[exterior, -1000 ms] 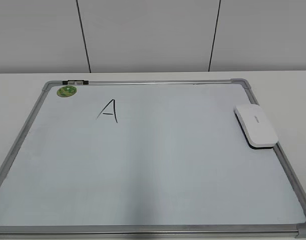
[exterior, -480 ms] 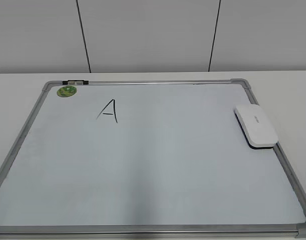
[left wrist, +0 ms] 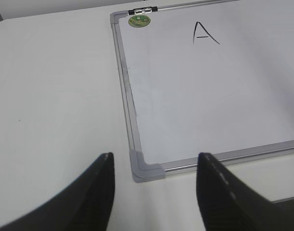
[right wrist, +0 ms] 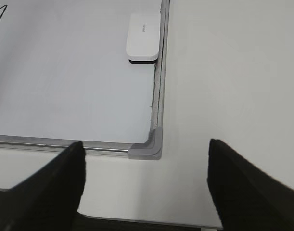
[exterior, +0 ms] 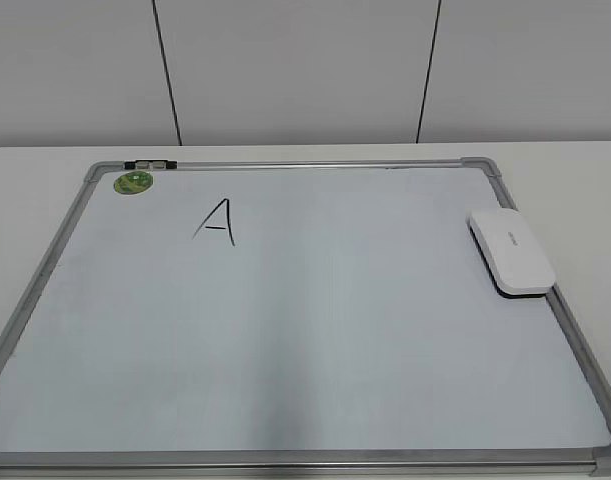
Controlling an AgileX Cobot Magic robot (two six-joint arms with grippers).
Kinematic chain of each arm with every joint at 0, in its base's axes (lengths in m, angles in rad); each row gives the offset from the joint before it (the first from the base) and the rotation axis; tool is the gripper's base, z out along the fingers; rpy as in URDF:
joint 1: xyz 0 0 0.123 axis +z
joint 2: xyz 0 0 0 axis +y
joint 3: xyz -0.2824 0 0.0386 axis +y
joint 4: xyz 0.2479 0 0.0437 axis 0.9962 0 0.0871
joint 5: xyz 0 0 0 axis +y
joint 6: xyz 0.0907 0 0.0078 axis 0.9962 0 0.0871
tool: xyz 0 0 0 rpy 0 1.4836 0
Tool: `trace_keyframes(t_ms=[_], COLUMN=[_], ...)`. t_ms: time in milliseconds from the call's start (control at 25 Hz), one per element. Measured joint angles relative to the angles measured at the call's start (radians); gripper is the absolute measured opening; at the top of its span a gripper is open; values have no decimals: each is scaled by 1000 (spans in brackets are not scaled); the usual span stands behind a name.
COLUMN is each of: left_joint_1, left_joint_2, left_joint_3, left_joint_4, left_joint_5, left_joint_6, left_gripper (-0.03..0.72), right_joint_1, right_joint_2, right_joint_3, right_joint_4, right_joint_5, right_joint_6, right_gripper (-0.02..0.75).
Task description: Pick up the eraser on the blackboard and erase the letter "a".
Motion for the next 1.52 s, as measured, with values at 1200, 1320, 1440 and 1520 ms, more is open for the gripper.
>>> trace_keyframes(t_ms=[1200,1320,1440,1520], left_joint_1=[0,0,0,0], left_joint_2=[0,0,0,0], left_joint_3=[0,0,0,0], left_joint_4=[26,26,26,26], left_joint_5=[0,0,0,0], left_joint_6=[-37,-37,-37,-37], left_gripper=[387,387,387,387], right_joint_1=[0,0,0,0], right_joint_2=[0,0,0,0], right_joint_3=[0,0,0,0], right_joint_4=[-53,-53,-53,-53], right_joint_5=[0,0,0,0], right_joint_6=[13,13,13,13], right_gripper=[587,587,587,587])
